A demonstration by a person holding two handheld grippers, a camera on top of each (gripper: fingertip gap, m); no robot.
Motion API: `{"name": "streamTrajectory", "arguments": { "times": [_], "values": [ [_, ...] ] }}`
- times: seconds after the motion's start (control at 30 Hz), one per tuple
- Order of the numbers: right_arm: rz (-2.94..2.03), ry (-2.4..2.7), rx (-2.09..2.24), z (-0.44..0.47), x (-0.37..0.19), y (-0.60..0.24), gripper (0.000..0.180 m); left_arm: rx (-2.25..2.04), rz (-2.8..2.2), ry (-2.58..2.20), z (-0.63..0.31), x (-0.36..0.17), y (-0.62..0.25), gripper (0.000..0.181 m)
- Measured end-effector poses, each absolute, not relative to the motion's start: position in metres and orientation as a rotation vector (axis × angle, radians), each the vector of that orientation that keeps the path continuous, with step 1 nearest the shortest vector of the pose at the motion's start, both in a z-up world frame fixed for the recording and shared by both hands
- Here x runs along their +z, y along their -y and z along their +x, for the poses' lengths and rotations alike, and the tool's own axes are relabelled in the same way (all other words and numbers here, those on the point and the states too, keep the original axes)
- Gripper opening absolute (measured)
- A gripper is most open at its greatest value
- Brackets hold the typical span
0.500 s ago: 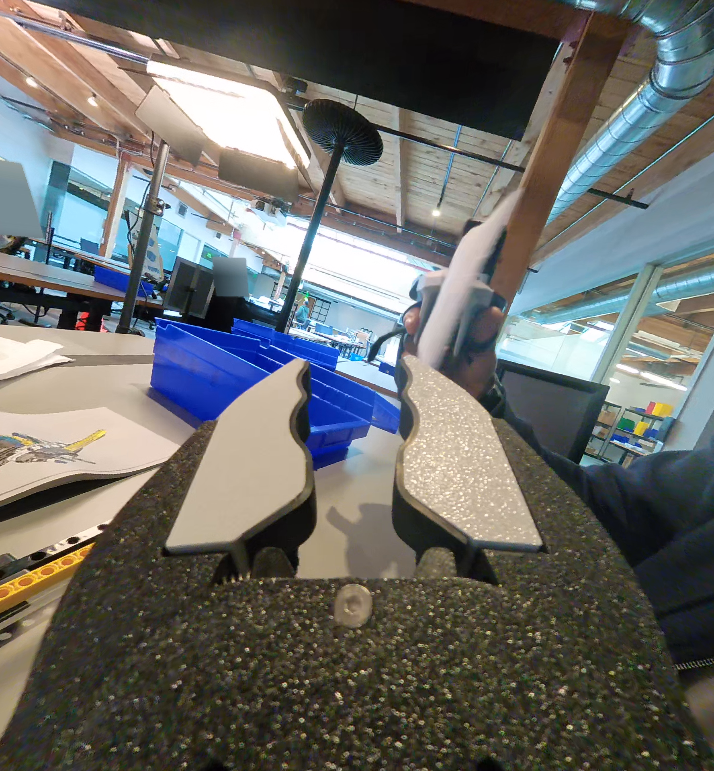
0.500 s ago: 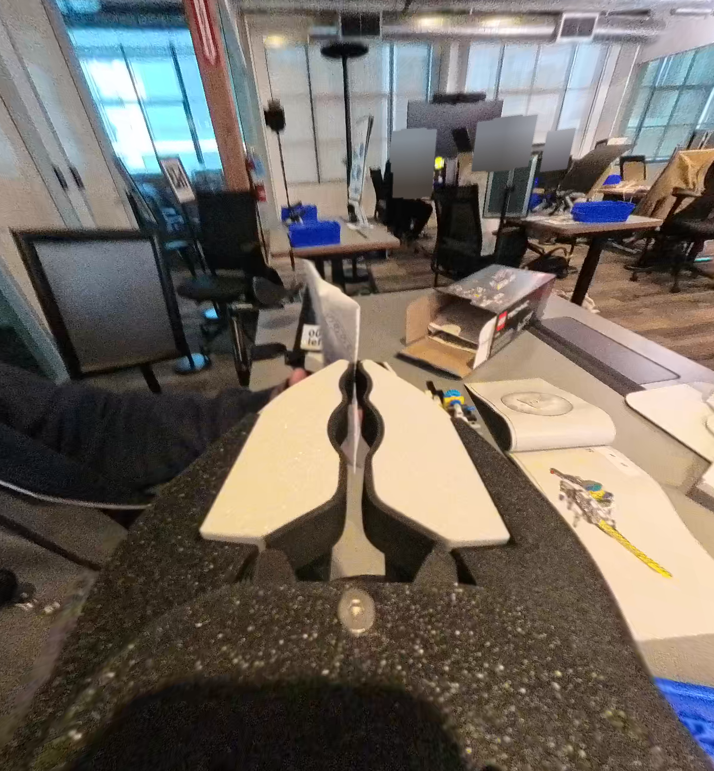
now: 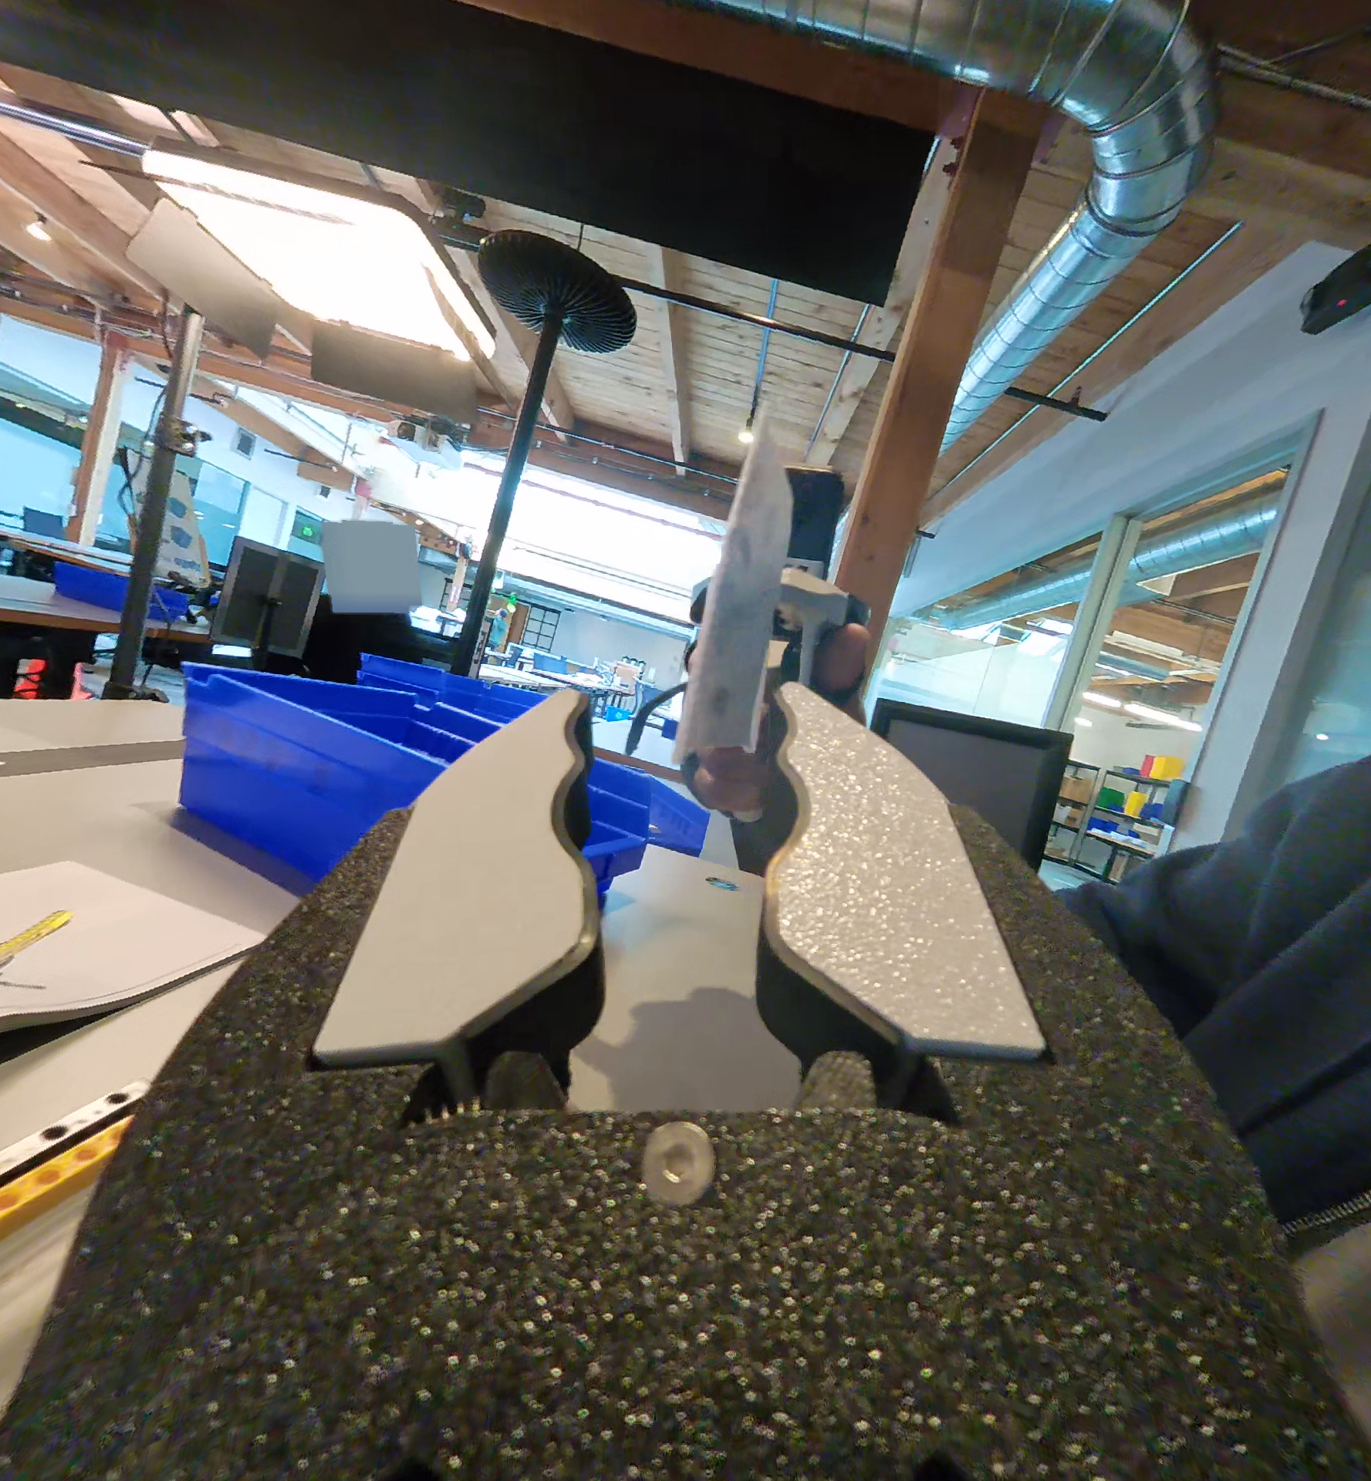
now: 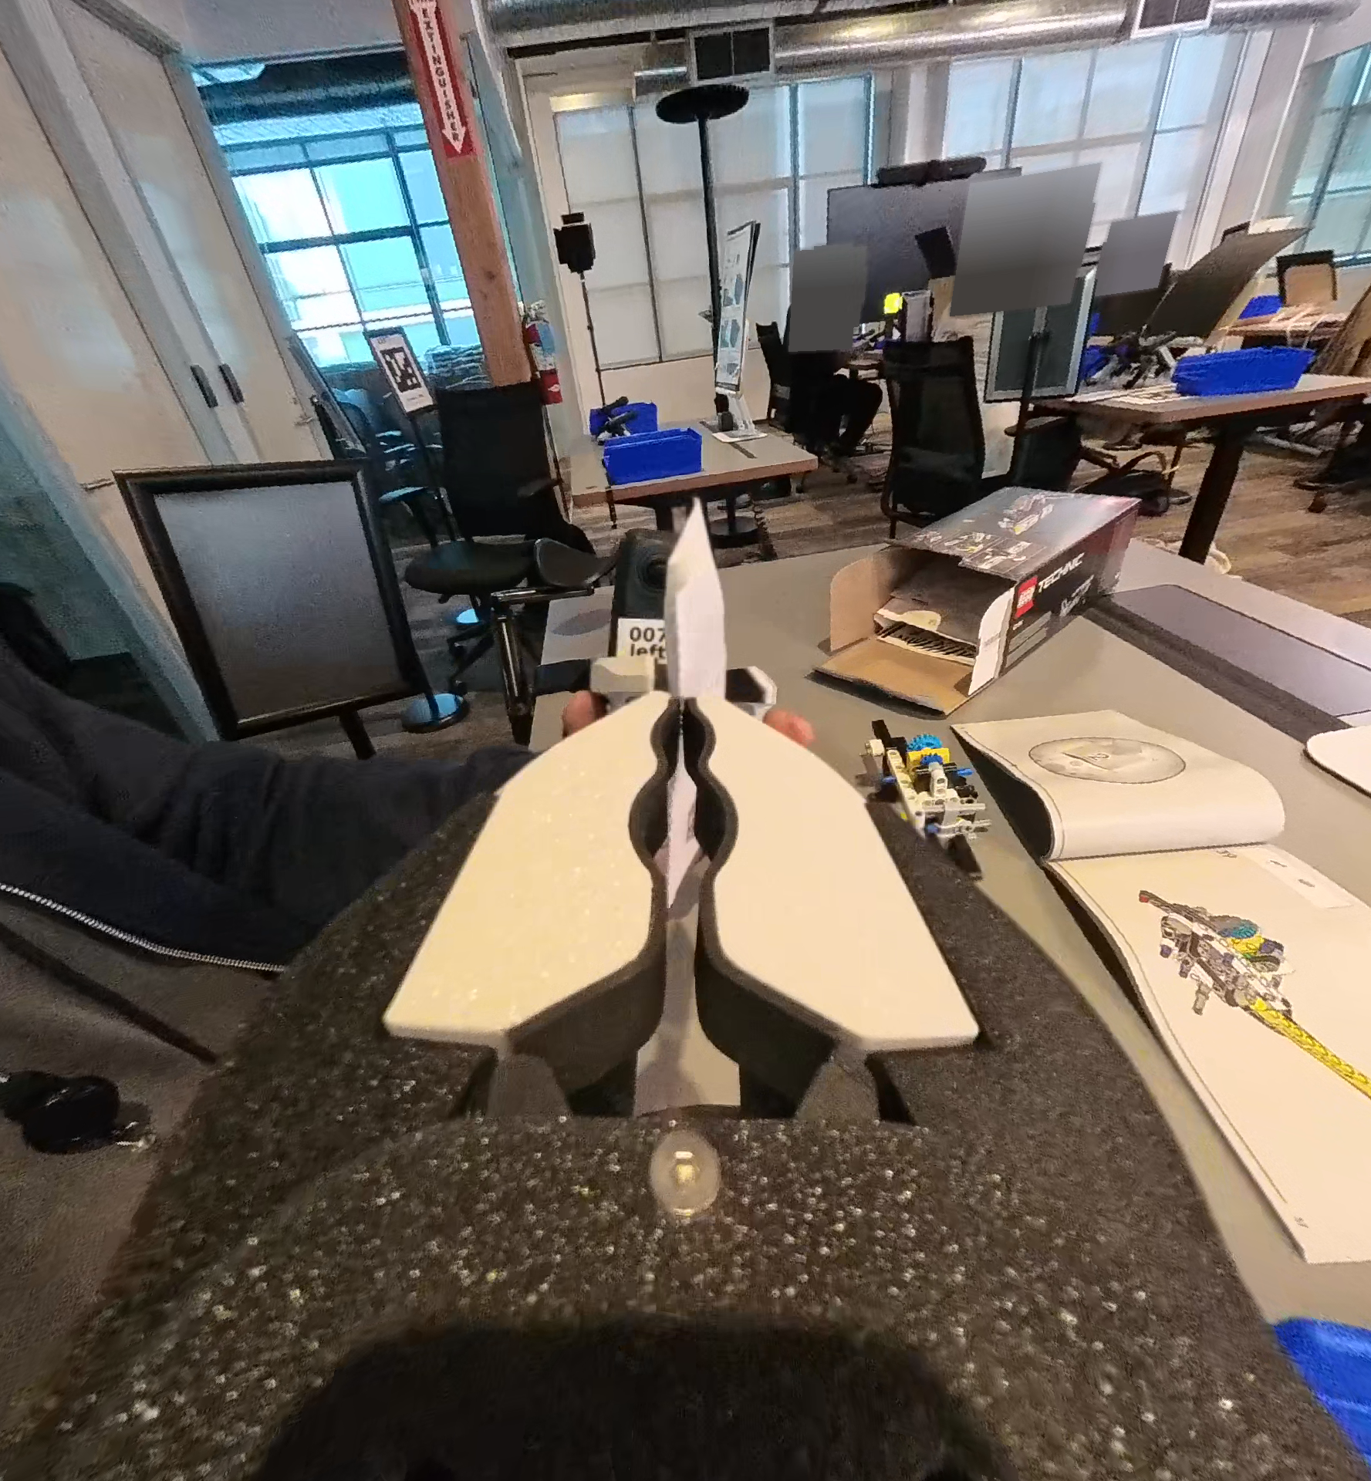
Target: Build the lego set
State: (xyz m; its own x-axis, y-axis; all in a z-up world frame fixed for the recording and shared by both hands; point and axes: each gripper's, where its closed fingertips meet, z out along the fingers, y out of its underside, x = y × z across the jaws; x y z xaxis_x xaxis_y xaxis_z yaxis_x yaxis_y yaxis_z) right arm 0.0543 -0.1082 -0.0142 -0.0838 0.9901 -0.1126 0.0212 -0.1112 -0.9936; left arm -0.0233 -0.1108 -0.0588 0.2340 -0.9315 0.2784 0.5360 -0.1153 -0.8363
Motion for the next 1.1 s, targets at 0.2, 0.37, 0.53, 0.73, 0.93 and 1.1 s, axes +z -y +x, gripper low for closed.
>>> {"name": "streamTrajectory", "arguments": {
  "times": [0.2, 0.37, 0.53, 0.73, 0.93, 1.1],
  "values": [
    [-1.279, 1.282, 1.358, 0.052, -0.024, 0.115, 0.0, -1.382, -1.03, -0.516, -0.007, -0.053, 0.115, 0.044],
    [-1.29, 1.286, 1.361, 0.053, -0.03, 0.115, 0.0, -1.418, -1.021, -0.528, 0.002, -0.052, 0.116, 0.041],
    [-1.3, 1.267, 1.371, 0.056, -0.036, 0.112, 0.0, -1.445, -1.01, -0.507, 0.003, -0.05, 0.114, 0.03],
    [-1.308, 1.247, 1.389, 0.058, -0.042, 0.11, 0.0, -1.431, -1.039, -0.498, 0.004, -0.054, 0.109, 0.019],
    [-1.313, 1.221, 1.401, 0.06, -0.047, 0.107, 0.0, -1.422, -1.062, -0.502, 0.006, -0.057, 0.107, 0.006],
    [-1.357, 1.191, 1.38, 0.064, -0.058, 0.1, 0.001, -1.381, -1.12, -0.533, 0.009, -0.064, 0.104, 0.002]
  ]
}}
